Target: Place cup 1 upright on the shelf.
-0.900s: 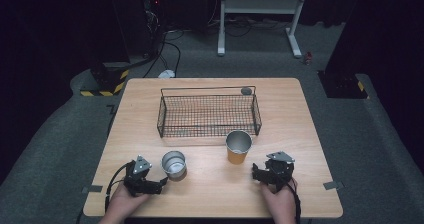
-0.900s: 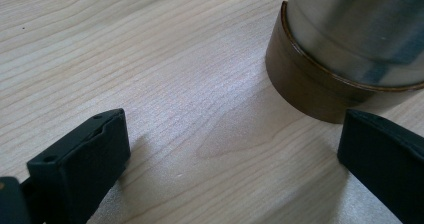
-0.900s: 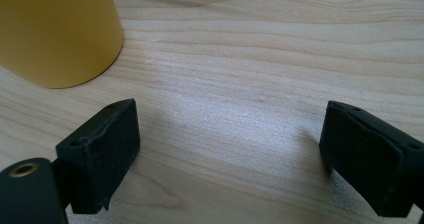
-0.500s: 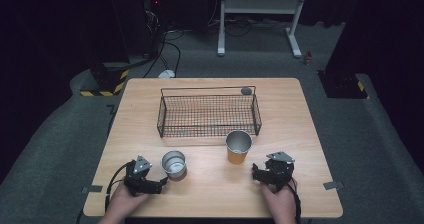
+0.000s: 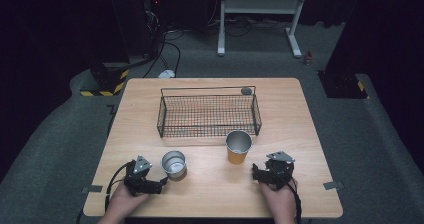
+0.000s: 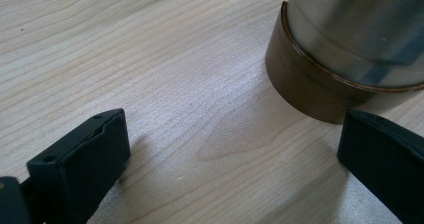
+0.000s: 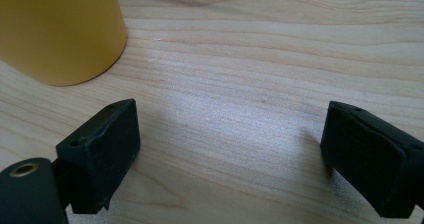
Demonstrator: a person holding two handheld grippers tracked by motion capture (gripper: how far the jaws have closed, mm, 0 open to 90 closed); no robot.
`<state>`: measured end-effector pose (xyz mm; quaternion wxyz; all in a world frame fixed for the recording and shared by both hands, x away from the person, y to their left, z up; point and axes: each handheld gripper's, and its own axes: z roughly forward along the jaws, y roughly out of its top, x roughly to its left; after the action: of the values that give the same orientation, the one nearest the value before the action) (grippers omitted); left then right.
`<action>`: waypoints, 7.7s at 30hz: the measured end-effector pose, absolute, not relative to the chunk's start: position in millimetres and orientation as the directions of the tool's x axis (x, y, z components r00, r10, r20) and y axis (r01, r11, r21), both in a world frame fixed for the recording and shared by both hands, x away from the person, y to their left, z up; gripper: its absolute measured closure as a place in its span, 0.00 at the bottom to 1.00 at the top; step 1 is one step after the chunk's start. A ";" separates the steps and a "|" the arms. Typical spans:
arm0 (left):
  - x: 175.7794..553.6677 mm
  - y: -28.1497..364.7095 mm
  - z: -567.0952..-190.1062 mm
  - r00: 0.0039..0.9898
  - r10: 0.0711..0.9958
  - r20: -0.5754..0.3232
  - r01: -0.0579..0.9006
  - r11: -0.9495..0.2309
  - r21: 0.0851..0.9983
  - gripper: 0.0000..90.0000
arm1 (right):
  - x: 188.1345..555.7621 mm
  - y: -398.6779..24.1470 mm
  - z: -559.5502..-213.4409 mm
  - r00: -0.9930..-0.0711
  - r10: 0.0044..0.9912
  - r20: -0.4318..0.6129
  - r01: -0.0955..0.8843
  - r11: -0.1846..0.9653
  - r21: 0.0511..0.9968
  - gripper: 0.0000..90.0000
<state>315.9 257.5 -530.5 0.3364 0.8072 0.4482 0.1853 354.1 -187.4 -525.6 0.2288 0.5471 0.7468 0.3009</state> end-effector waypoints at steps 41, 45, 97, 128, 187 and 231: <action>319.2 289.3 -530.2 0.455 0.891 0.004 0.631 -0.325 0.704 0.01 | 343.5 -182.9 -513.8 -0.380 0.925 -0.019 0.616 0.269 0.740 0.16; 319.0 289.1 -530.4 0.458 0.889 -0.001 0.630 -0.324 0.706 0.01 | 341.5 -178.8 -511.2 -0.393 0.919 -0.015 0.606 0.272 0.748 0.16; 316.3 287.9 -531.4 0.448 0.894 0.003 0.628 -0.317 0.711 0.00 | 343.9 -140.4 -491.7 -0.522 0.853 0.003 0.447 0.271 0.853 0.10; 316.0 287.7 -531.6 0.448 0.894 0.004 0.626 -0.316 0.713 0.00 | 362.9 -123.9 -482.5 -0.520 0.854 0.012 0.411 0.238 0.880 0.11; 313.8 289.3 -531.1 0.444 0.896 0.006 0.631 -0.317 0.708 0.00 | 362.6 -121.8 -481.0 -0.521 0.854 -0.011 0.358 0.230 0.905 0.15; 316.6 288.8 -530.7 0.470 0.883 0.004 0.623 -0.335 0.707 0.01 | 368.3 -108.4 -431.5 -0.497 0.868 -0.014 0.305 0.190 0.933 0.15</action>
<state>316.6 288.8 -530.7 0.3270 0.7925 0.4749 0.1987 368.3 -108.4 -431.5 0.2890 0.4100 0.7151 0.4869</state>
